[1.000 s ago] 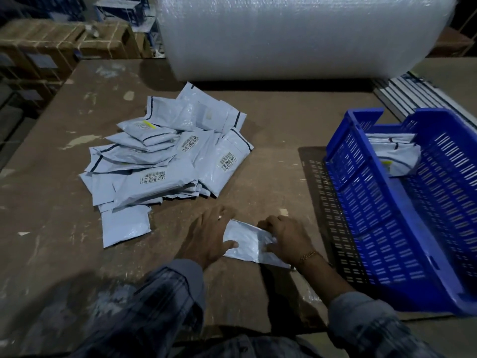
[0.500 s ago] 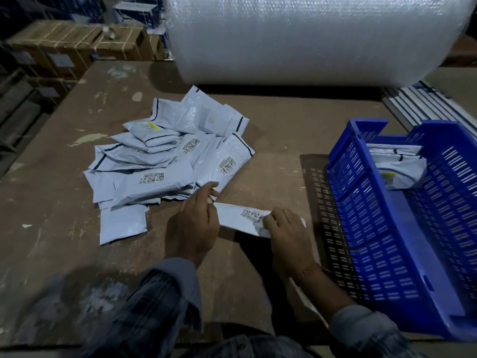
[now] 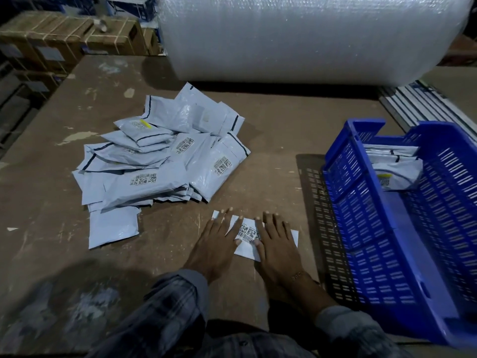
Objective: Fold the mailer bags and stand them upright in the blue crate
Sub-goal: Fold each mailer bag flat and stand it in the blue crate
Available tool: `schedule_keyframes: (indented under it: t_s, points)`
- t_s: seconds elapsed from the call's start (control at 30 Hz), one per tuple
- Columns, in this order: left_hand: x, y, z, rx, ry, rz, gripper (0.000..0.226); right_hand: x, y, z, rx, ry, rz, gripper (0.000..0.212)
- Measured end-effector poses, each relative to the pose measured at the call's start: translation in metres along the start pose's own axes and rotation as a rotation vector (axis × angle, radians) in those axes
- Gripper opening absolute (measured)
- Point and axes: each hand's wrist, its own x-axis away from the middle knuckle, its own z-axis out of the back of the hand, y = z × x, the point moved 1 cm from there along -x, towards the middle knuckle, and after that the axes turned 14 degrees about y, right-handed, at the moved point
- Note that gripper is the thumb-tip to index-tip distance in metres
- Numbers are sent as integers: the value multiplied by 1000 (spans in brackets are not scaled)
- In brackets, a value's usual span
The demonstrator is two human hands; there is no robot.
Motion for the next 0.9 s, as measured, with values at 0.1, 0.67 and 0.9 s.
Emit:
schedule_keyframes:
  t_s: [0.1,0.67,0.9]
  points:
    - [6,2,-1,-21,-7,-51,64,-2,5,-16,53,-30,-6,64]
    - [7,-1,8,64,-90,-47,67,4,-1,-10,12,-43,32,59]
    - [14,10,5,101,-97,366,99,-25,-1,19,-52,-112,-99,76]
